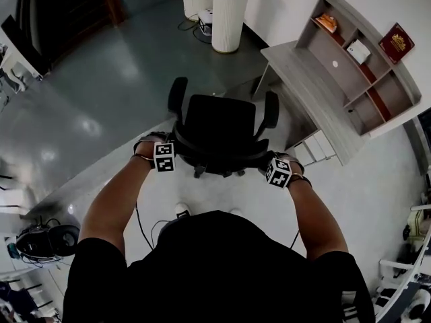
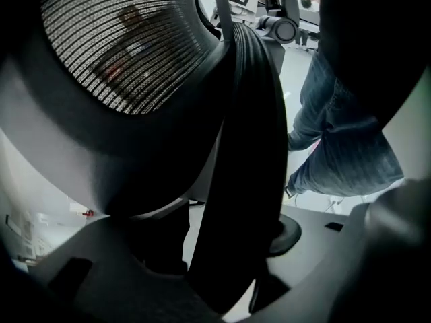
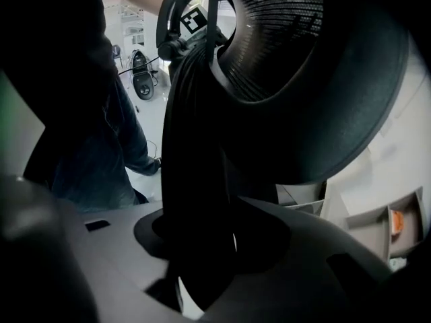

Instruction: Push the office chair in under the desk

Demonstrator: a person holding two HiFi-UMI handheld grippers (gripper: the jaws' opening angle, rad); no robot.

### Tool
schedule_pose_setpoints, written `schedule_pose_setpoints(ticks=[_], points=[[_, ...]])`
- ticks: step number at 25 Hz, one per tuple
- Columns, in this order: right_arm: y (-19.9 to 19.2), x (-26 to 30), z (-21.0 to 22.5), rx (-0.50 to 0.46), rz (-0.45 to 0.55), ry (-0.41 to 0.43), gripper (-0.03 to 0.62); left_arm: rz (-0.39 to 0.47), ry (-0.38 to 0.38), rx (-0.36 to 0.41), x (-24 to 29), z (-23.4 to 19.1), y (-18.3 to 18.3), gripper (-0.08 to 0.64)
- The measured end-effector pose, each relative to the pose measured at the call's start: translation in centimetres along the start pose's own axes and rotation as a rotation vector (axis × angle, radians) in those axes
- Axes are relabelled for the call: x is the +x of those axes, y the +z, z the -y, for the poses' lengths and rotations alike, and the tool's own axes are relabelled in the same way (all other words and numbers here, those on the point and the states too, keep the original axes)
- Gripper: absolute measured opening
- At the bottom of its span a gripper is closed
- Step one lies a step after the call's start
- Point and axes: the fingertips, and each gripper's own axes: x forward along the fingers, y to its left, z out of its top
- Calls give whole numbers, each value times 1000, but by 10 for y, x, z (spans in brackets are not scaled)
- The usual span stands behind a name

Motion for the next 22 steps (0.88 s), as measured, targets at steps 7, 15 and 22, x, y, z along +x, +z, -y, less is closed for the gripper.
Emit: schedule_pose_setpoints(ticks=[7, 15, 22], points=[[10, 5, 8, 104, -26, -28, 169, 44, -1, 98, 13, -44, -4, 262], [28, 10, 10, 226, -42, -85, 173, 80, -17, 203, 24, -79, -13, 262], [37, 14, 11, 289, -60, -97, 175, 125, -8, 265, 31, -103, -14, 259]])
